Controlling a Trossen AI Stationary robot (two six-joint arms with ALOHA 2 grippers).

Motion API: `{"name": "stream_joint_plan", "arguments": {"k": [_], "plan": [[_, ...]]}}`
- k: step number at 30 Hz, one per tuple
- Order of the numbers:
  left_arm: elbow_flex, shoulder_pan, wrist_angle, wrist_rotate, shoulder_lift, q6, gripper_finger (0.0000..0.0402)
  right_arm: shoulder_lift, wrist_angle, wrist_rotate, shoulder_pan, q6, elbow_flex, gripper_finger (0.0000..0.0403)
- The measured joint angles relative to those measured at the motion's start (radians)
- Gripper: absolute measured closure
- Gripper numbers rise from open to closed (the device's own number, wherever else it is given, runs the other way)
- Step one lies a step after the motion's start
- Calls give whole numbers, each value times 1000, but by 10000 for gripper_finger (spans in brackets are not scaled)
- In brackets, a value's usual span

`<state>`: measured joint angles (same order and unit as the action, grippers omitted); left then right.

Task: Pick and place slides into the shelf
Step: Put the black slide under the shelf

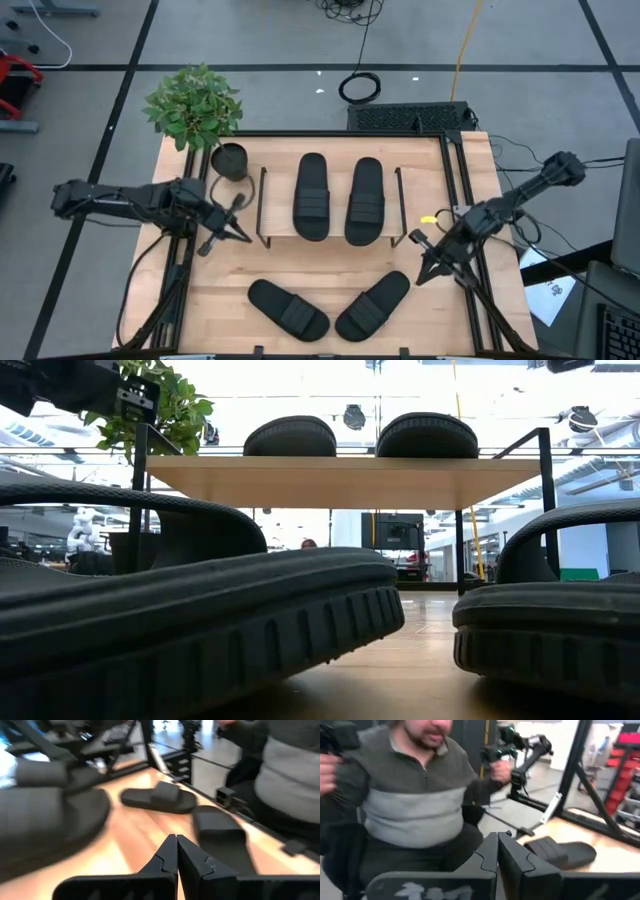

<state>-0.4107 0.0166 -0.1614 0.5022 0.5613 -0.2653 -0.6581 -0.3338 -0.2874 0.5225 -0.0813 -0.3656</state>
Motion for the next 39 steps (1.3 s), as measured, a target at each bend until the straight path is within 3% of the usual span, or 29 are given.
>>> {"name": "stream_joint_plan", "arguments": {"k": [5,9,13,17,23,31,39], "plan": [[1,102,55,-34,83,218,399,-29,0,133,45,-83,0,403],[2,198,66,-161,116,345,397,-20,-8,219,45,-149,0,403],[2,369,66,-369,121,422,400,-10,-39,287,45,-146,0,403],[2,575,67,-665,124,471,401,2,-61,290,44,-146,-1,403],[1,813,87,-990,272,523,401,18,-71,289,44,-198,-1,403],[1,882,378,-993,559,590,401,35,-113,287,44,-250,-1,403],[-77,863,481,-1000,790,521,397,34,-111,287,44,-250,-1,403]]}}
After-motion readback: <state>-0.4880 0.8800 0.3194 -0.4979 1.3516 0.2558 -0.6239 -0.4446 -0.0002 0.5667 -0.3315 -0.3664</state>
